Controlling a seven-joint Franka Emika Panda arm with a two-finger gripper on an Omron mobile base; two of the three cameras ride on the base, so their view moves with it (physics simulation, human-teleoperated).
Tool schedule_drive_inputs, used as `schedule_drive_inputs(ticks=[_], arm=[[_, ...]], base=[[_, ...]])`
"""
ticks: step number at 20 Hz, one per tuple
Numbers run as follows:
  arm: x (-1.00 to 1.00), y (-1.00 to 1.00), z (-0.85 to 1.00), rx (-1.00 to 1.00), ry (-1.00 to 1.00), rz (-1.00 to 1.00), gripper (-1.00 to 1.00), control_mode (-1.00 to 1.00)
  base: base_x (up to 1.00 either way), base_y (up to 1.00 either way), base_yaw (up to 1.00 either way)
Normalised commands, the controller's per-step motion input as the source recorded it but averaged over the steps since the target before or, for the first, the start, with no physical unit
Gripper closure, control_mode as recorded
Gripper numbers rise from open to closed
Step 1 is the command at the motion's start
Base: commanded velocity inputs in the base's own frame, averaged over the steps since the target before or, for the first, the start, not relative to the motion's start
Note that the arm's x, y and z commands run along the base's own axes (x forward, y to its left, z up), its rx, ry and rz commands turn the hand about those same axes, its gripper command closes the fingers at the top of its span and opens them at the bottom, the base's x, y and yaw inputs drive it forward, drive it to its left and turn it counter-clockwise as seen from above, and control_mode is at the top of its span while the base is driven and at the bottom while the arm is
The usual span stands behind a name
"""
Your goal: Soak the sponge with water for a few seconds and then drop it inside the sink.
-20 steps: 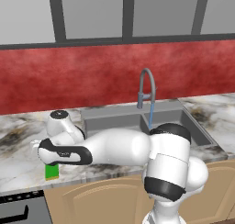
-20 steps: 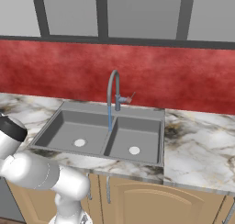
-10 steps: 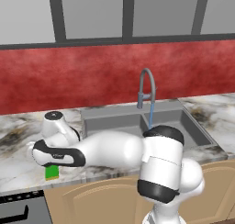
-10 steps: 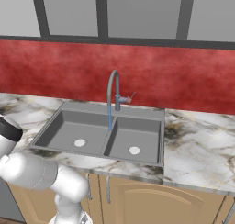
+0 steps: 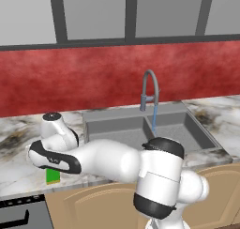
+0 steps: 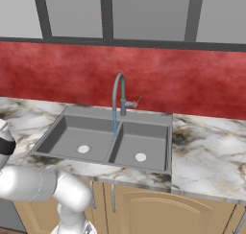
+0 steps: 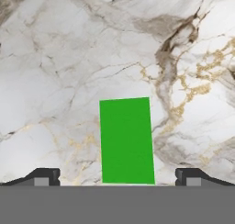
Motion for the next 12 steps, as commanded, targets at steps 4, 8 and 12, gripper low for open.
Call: schedule_drive_inputs(ticks=[4,8,12], arm=[[0.00,0.00,-0.04,0.00,0.02,0.03,-1.00,-1.00],[0.00,0.00,-0.20,0.00,0.02,0.03,-1.00,-1.00],[0.00,0.00,-0.28,0.00,0.01,0.03,-1.00,-1.00]], base=[[0.00,0.00,0.00],[0.00,0.00,0.00],[0.00,0.00,0.00]])
